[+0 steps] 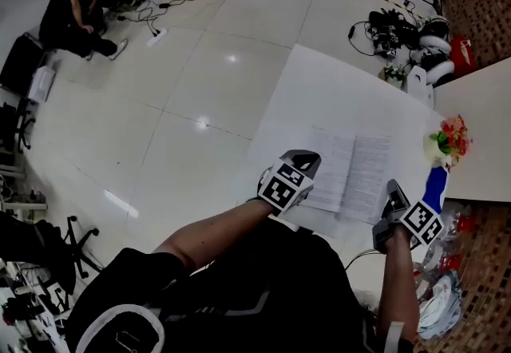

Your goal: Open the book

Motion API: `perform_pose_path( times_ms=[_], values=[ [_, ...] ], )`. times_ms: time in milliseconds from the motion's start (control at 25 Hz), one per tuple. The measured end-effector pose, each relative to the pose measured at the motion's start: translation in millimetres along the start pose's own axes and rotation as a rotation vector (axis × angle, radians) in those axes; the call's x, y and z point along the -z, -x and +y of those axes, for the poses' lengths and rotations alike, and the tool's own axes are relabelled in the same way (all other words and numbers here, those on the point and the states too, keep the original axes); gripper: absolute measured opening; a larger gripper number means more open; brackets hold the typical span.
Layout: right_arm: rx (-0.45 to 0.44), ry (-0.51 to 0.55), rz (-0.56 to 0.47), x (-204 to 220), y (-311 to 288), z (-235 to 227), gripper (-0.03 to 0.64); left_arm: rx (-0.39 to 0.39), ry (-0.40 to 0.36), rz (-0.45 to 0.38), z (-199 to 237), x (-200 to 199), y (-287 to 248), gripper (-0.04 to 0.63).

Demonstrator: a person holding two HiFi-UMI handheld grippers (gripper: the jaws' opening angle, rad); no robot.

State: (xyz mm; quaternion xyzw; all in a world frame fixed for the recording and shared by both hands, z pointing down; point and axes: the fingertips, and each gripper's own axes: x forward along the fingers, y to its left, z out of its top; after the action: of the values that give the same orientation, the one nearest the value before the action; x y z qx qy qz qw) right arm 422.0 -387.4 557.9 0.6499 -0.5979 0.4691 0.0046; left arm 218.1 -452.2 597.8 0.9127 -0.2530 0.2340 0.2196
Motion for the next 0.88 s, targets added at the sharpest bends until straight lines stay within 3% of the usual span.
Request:
perform_pose_path(
  times_ms=[240, 600, 880],
  values=[
    [-0.074, -0.056, 0.039, -15.9, 11.4, -70.6, 0.003, -0.028, -0.013, 0.004, -52.1, -16.2, -28.9, -0.005],
    [-0.035, -0.013, 0.196, 5.1, -25.9, -165.6, 0.005, -0.072, 0.017, 0.031, -87.9, -15.5, -63.2, -0.005],
    [0.037, 0.14, 0.263, 20.4, -43.5, -179.2, 0.006, -0.09, 0.039, 0.023, -86.7, -20.4, -59.9, -0.005]
  ],
)
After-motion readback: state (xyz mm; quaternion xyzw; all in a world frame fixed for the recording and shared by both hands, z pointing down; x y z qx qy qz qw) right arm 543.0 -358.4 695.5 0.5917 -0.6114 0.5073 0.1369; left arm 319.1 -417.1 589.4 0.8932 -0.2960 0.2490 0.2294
